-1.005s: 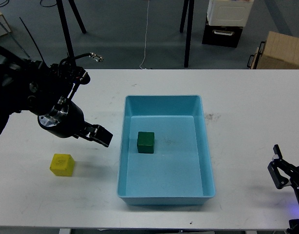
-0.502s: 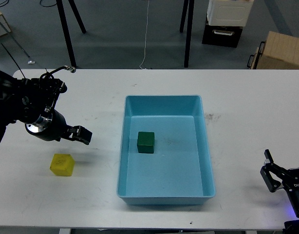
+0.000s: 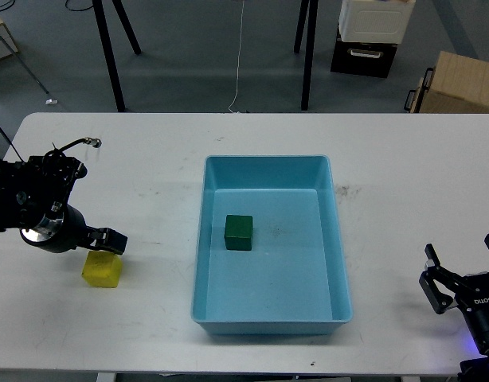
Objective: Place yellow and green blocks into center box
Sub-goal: 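Grasp the yellow cube with the left gripper and lift it, then carry the yellow cube over the tray and release it beside the green cube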
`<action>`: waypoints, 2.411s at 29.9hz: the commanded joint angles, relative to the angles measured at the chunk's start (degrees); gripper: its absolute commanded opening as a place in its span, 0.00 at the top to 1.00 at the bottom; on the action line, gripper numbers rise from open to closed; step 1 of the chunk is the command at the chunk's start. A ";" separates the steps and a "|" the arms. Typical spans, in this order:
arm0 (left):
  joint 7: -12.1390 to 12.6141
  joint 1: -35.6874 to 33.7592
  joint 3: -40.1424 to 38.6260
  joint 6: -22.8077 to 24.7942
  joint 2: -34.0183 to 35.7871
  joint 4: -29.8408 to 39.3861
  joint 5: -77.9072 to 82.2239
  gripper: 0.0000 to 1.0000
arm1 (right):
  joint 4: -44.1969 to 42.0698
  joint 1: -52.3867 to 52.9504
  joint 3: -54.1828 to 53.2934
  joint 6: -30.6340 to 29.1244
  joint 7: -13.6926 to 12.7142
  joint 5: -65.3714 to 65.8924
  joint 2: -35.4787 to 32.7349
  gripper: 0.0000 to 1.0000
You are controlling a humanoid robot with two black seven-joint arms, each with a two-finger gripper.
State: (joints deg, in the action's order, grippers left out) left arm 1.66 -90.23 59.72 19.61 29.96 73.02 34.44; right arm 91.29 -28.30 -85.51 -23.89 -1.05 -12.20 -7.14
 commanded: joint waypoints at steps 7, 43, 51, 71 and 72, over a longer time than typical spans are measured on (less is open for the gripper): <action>-0.43 0.75 -0.22 -0.09 2.30 2.65 1.24 0.00 | 0.12 -0.53 0.08 -0.28 0.00 -0.10 0.02 0.00; -0.87 -10.20 -1.09 -0.29 5.20 8.01 3.88 1.00 | 0.03 -0.88 0.00 -0.28 0.00 0.16 -0.07 0.00; -4.74 -21.65 -6.02 7.38 -11.47 4.33 -13.51 1.00 | -0.06 -0.97 0.00 -0.19 0.00 0.25 -0.07 0.00; -4.92 -16.12 -3.03 5.36 -28.11 -3.76 -14.32 0.73 | -2.70 -0.26 0.08 -0.28 0.00 0.33 0.02 0.00; -4.92 -16.03 -3.12 5.18 -28.37 -3.94 -14.40 0.65 | -2.70 -0.26 0.08 -0.28 0.00 0.33 0.02 0.00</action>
State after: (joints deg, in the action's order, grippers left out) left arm -3.23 -106.90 56.70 25.06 2.34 69.94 20.13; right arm 88.63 -28.61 -85.43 -24.21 -1.06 -11.87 -7.12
